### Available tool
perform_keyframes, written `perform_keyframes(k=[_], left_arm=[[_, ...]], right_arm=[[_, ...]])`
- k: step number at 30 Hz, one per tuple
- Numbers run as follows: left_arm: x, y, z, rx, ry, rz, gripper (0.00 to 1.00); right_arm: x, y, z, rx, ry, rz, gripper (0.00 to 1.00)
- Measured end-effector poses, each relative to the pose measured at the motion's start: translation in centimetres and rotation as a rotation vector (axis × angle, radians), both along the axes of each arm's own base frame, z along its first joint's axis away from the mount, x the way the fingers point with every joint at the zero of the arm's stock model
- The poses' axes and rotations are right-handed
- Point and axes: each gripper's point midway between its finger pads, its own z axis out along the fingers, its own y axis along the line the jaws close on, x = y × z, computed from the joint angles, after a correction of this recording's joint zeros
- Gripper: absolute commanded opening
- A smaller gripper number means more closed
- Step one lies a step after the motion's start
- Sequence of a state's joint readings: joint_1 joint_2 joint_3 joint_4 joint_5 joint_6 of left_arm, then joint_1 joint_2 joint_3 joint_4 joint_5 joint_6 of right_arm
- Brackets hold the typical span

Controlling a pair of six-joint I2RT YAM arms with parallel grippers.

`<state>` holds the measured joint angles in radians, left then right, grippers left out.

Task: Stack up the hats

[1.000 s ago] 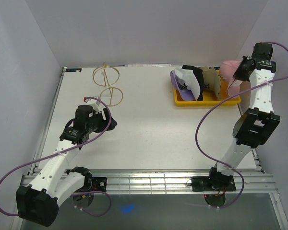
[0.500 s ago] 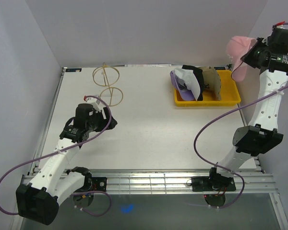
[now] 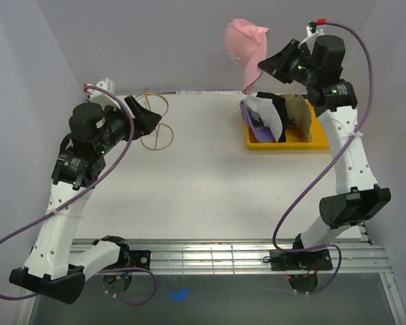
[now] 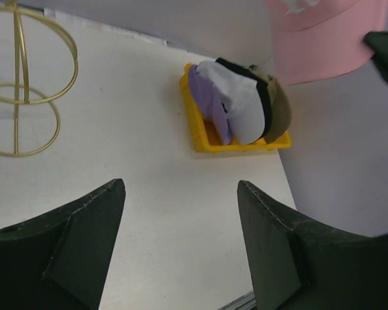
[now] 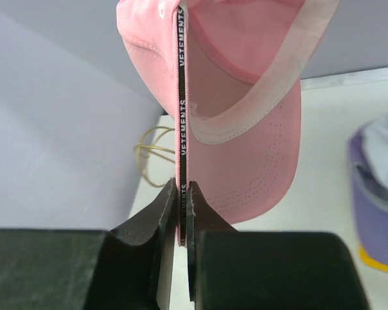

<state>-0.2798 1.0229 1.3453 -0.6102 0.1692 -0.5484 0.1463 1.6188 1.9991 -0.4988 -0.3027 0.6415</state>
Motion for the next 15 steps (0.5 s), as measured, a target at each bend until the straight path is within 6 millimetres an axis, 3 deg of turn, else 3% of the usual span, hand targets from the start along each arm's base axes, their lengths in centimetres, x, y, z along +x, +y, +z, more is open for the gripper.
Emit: perform_keyframes(k=[4,8,11,15], left_arm=[[-0.3,0.0,6.6,-0.079,-0.094,0.014,0.81],[-1.4,0.2,11.6,-0.150,-0.167,0.022,0.80],[-2.3,0.5,14.0,-0.193,-0.201,0.033,0.80],[-3.2,0.8,15.0,-0.229,-0.208,0.041,0.80]], right_arm=[[-0.7,7.0,-0.4,0.091,0.001,0.141,0.08],[-0.9,13.1,-0.2,0.207,-0.021,0.258,0.08],[-0.8,17.1,-0.3,0.311,-0.035,0.328,0.08],[-0.3,21.9,-0.8,0.465,-0.022,0.398,0.08]])
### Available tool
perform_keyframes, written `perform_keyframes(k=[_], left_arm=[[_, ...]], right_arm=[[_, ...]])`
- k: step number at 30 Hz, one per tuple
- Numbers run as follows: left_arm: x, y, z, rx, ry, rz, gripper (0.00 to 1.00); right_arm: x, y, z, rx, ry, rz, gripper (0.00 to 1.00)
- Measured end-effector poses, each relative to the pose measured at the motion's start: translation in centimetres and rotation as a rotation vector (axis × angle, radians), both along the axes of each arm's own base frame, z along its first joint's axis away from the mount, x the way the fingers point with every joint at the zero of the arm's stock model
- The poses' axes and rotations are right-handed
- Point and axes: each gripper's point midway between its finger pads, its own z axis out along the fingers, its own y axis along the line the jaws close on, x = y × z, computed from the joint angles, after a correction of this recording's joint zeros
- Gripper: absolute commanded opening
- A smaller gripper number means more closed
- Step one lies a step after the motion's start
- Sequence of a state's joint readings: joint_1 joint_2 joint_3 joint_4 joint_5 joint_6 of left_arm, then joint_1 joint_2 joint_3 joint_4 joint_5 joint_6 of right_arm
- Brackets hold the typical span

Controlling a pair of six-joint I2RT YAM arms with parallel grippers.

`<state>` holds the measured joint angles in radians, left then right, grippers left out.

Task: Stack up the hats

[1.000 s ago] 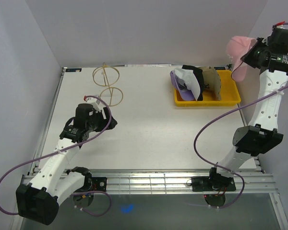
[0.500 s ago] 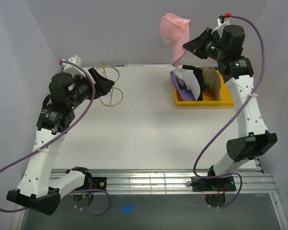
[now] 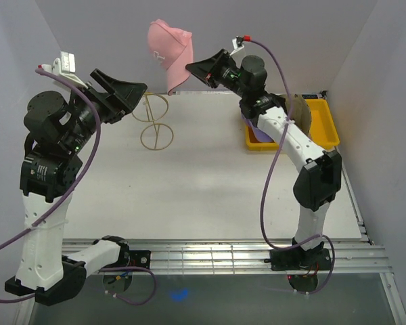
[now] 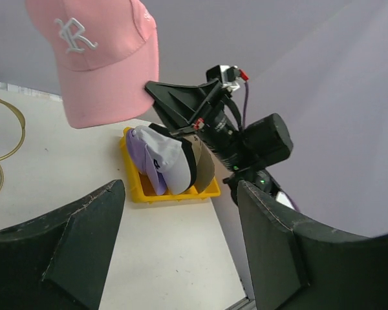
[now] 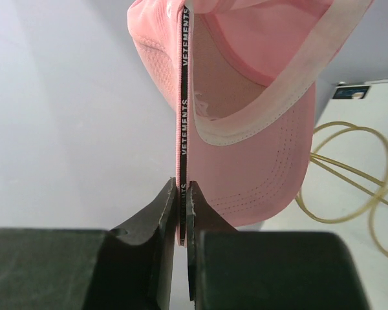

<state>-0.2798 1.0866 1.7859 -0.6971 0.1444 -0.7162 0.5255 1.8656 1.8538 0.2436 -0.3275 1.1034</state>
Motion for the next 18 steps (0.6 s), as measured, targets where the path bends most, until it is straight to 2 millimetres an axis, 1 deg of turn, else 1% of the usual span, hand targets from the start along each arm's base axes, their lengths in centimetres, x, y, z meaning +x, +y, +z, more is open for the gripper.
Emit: perform_keyframes(k=[4,7,10,13,18], left_arm=[[-0.4,0.2,0.1,-0.012,0.014,0.007,0.80],[-0.7,0.5,0.3,-0.014,0.016,0.017,0.80],[-1.2,0.8,0.4,-0.015,0.015,0.029,0.80],[-1.6,1.1,0.6,-0.017,0.009,0.036,0.80],[-2.3,1.5,0.9,-0.020,-0.003,0.048,0.80]], right_arm=[[1.1,4.2,-1.6,0.122,0.054,0.045,0.08],[1.6,6.8,-3.2,0.197,0.103,0.064,0.08],[1.6,8.8,-4.3,0.257,0.139,0.080,0.08],[1.2,10.3,-4.9,0.316,0.169,0.094,0.08],[-0.4,11.1,-3.9,0.436,0.172,0.123,0.08]])
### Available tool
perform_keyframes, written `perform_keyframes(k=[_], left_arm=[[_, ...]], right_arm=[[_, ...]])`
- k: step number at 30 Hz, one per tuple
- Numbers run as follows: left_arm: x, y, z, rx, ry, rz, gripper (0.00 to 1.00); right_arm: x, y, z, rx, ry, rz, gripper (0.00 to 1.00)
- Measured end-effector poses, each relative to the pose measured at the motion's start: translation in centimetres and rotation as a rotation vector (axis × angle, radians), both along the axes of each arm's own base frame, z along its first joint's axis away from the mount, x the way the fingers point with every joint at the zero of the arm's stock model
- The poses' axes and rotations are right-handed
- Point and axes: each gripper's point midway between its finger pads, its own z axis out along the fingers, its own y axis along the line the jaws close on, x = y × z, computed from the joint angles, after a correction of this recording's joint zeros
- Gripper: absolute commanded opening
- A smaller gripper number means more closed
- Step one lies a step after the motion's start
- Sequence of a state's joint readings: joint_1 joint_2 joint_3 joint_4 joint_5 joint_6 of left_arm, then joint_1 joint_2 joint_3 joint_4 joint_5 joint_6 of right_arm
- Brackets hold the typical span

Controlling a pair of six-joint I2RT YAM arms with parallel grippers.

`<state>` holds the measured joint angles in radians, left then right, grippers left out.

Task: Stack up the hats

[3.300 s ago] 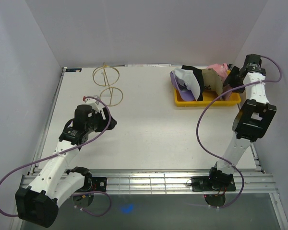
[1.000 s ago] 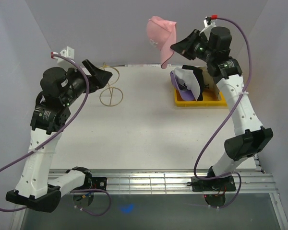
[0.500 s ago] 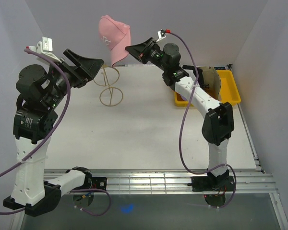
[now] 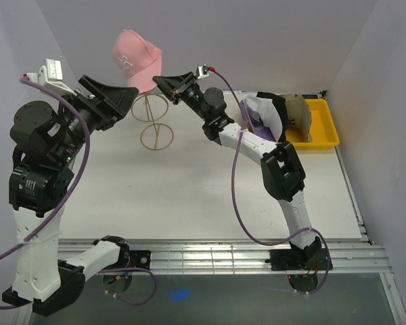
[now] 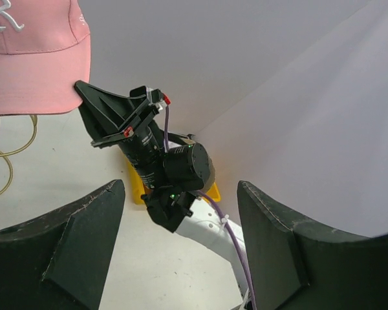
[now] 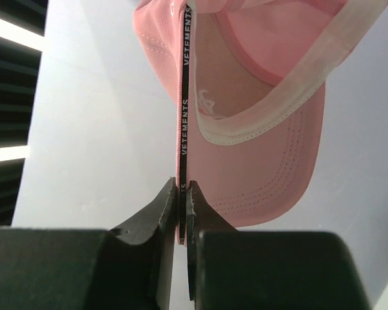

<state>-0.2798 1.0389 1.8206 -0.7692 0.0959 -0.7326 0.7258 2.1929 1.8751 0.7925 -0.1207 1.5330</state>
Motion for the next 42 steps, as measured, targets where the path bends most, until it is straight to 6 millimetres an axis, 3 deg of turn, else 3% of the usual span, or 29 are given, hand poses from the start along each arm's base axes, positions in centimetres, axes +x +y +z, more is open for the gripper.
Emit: perform_keyframes(k=[3,10,20,31,42], left_arm=[[-0.1,0.0,-0.2,0.003,0.004,0.001,0.80],[0.4,-0.3,-1.7,0.019,0.044,-0.006,0.80],[0.8,-0.6,-2.4,0.034,0.060,-0.012,0.80],[1.4,-0.5,-3.6,0.053,0.085,0.004,0.80],[1.6,-0.5,-4.4,0.067,0.101,0.008,0.80]], right_arm=[[-0.5,-0.2,-0.6,0.051,0.003,0.000,0.08],[-0.2,-1.0,-6.4,0.059,0.115,-0.016,0.08],[-0.8,-2.1,-5.7,0.173,0.108,0.007,0.08],[-0.2,-0.9,-11.2,0.182,0.210,0.046,0.08],[-0.9,-1.0,-13.3,0.187,0.275,0.072,0.08]])
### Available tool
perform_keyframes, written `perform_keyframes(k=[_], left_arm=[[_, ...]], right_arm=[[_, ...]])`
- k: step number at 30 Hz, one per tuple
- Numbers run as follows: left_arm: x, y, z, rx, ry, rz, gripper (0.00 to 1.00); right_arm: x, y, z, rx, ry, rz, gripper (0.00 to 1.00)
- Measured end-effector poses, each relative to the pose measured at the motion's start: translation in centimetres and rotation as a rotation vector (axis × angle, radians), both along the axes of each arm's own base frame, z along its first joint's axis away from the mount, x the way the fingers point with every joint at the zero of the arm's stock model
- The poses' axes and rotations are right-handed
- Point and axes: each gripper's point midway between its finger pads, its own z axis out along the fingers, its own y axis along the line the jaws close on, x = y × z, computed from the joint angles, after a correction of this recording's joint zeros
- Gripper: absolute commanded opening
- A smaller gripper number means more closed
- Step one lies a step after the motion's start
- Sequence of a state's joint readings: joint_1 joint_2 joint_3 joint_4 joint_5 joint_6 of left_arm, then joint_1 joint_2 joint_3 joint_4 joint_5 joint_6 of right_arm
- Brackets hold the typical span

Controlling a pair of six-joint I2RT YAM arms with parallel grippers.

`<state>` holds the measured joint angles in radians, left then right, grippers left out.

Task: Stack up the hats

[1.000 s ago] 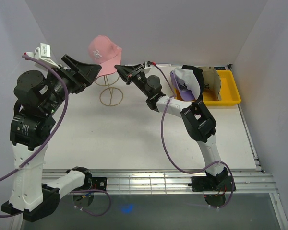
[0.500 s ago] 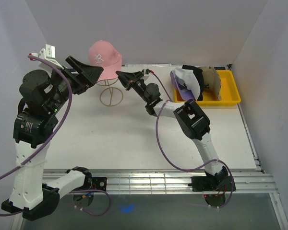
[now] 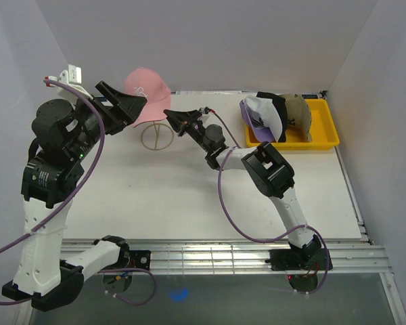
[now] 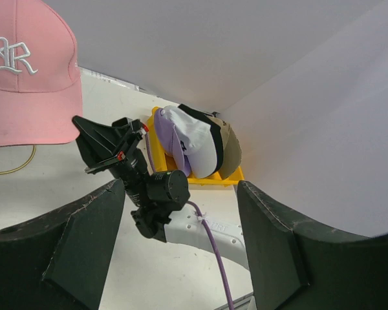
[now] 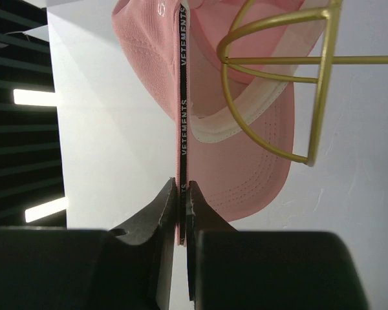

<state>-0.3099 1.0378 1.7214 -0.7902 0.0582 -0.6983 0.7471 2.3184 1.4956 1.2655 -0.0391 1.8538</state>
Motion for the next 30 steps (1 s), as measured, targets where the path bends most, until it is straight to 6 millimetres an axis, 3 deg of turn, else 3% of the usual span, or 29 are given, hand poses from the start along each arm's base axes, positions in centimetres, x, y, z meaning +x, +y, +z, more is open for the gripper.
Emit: perform_keyframes(k=[10,30], left_arm=[[0.3,0.1,-1.2,0.013,0.025,0.011,0.80],[1.2,0.1,-4.3,0.044,0.092,0.026,0.80]], right_arm=[[0.1,0.1,-3.4,-0.026,0.070,0.009,0.08],[-0.7,-1.1,-7.6,-0.031,0.158,0.011,0.08]])
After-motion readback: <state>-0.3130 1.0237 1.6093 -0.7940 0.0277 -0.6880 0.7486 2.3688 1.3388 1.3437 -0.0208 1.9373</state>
